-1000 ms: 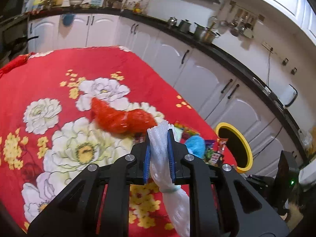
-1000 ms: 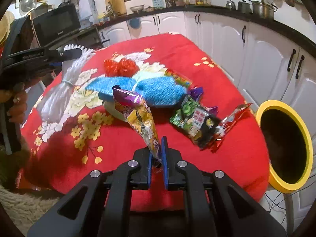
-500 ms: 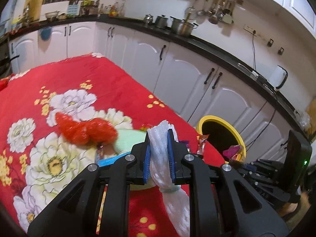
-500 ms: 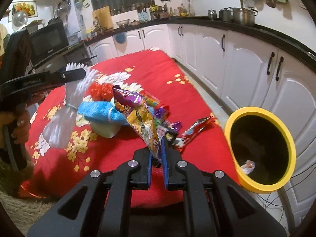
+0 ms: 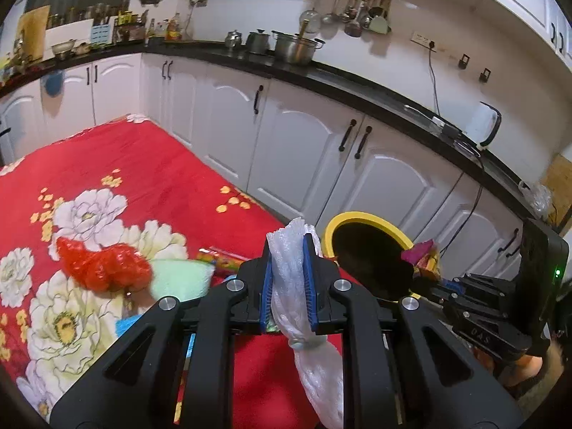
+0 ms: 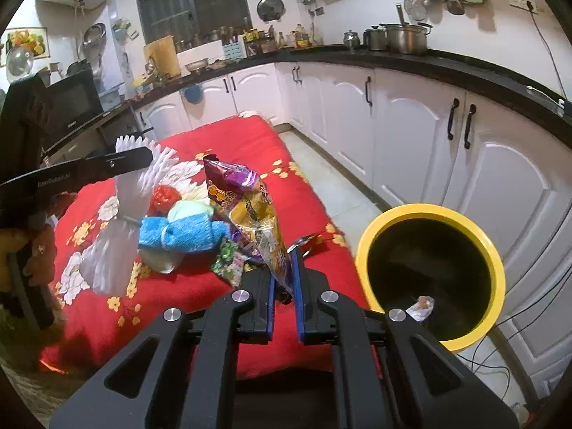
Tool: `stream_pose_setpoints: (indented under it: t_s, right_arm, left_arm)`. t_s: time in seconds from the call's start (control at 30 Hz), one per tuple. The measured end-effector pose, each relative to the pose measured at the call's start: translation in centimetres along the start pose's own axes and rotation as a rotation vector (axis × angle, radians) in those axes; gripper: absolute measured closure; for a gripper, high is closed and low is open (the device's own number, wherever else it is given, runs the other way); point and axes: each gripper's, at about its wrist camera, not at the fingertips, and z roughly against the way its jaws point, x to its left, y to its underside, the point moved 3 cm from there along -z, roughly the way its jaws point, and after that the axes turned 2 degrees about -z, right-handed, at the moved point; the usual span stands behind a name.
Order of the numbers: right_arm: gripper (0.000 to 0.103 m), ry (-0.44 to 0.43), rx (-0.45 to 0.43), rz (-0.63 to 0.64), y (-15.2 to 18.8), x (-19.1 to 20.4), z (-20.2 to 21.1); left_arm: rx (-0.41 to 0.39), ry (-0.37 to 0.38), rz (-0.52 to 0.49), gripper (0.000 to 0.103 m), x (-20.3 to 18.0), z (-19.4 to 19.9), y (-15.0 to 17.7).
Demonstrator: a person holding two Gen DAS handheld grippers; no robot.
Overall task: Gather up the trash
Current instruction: 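Carry the white mesh bag and candy wrapper over the bin with both tools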
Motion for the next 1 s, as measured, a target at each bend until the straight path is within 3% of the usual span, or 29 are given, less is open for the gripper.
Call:
stream_pose_setpoints:
  t_s: [0.4, 1.0]
  right_arm:
    - [0.094, 0.074, -0.053, -0.055, -0.9, -3.6, 2.2]
    - [0.094, 0.188, -0.052, -0.176, 0.1, -10.8, 2.7]
  left_arm:
    - [-0.010, 0.053, -0.061, 0.093, -3.7, -1.8, -1.7]
    - [0.035, 0.140, -0.128, 0.093, -9.8, -8.8, -2.2]
